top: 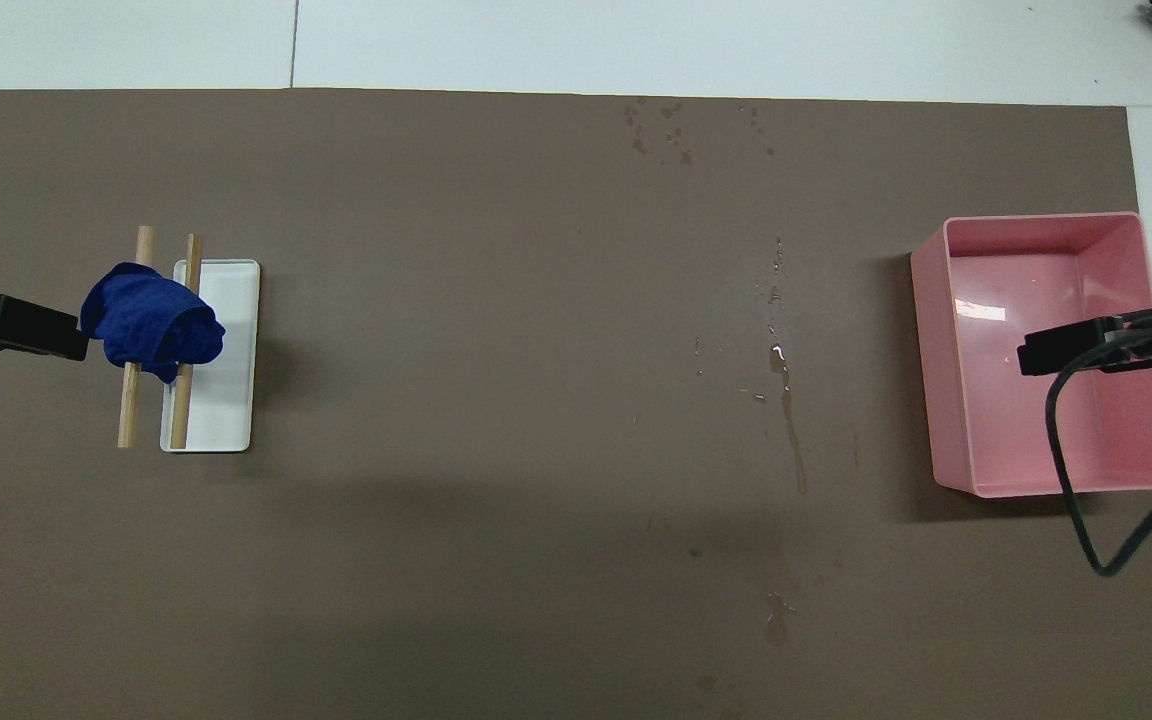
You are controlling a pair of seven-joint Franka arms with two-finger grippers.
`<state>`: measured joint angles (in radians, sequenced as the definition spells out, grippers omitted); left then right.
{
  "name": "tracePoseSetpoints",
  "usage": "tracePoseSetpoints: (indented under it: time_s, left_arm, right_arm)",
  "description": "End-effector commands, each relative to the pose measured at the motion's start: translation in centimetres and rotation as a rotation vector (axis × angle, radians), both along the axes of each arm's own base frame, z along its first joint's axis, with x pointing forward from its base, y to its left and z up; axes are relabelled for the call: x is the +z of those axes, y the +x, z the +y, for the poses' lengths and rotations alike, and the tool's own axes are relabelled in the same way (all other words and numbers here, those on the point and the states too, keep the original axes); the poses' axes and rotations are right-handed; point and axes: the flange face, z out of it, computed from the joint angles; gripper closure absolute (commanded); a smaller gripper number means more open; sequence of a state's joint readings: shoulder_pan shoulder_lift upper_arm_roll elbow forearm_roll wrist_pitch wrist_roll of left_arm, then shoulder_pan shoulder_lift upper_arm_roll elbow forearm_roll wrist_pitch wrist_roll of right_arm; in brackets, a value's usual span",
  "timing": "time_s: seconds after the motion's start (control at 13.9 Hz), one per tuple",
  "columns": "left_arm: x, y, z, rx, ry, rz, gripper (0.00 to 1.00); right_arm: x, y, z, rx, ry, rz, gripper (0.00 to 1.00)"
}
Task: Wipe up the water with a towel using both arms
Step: 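Lower the left gripper onto the blue cloth and grasp it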
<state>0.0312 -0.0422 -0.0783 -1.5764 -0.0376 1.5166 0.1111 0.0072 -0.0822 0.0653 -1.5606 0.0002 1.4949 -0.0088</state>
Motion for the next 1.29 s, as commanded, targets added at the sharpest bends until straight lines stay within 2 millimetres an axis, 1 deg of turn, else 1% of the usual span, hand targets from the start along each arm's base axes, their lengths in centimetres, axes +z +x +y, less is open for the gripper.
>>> tracePoseSetpoints:
  time_s: [0.0,0.14,0.29,0.43,0.5,0.57,0.65,0.79,0.86,1.01,1.08,1.22]
  left_arm:
    - [0.2,-0.6,-0.1,-0.016,0.012,-0.011,0.00]
    - [0.3,-0.3,0.0,-0.011,0.011,-0.034,0.00]
    - [-0.5,-0.1,0.3,0.018,0.011,-0.077,0.00]
    - [-2.1,0.7,0.6,0.091,0.006,-0.143,0.00]
    - [-3.1,1.5,1.0,0.113,0.019,-0.150,0.00]
    - [-4.9,2.7,1.1,0.111,0.080,-0.145,0.00]
    - [-6.6,3.8,1.0,0.156,0.130,-0.144,0.00]
    - [-10.5,5.6,0.9,0.272,0.152,-0.141,0.00]
    - [-12.6,6.0,0.4,0.305,0.181,-0.140,0.00]
    - [-16.4,5.8,0.2,0.473,0.173,-0.162,0.00]
    - [-17.8,5.4,0.1,0.513,0.162,-0.175,0.00]
    - [-18.6,5.5,0.1,0.526,0.156,-0.184,0.00]
  right_arm:
    - [0.1,-0.7,-0.2,-0.007,0.008,-0.006,0.00]
    - [0.1,-0.7,-0.2,-0.009,0.008,-0.007,0.00]
    - [0.1,-0.7,-0.2,-0.007,0.008,-0.007,0.00]
    - [0.1,-0.7,-0.2,-0.006,0.008,-0.006,0.00]
    - [0.1,-0.7,-0.2,-0.006,0.008,-0.007,0.00]
    - [0.1,-0.7,-0.2,-0.006,0.008,-0.007,0.00]
    - [0.1,-0.7,-0.2,-0.006,0.008,-0.009,0.00]
    - [0.1,-0.7,-0.2,-0.006,0.008,-0.009,0.00]
    - [0.2,-0.7,-0.2,-0.007,0.008,-0.012,0.00]
    - [0.4,-0.7,-0.1,-0.001,0.008,-0.017,0.00]
    - [0.4,-0.7,-0.1,-0.001,0.008,-0.017,0.00]
    - [0.5,-0.8,-0.3,-0.005,0.008,-0.010,0.00]
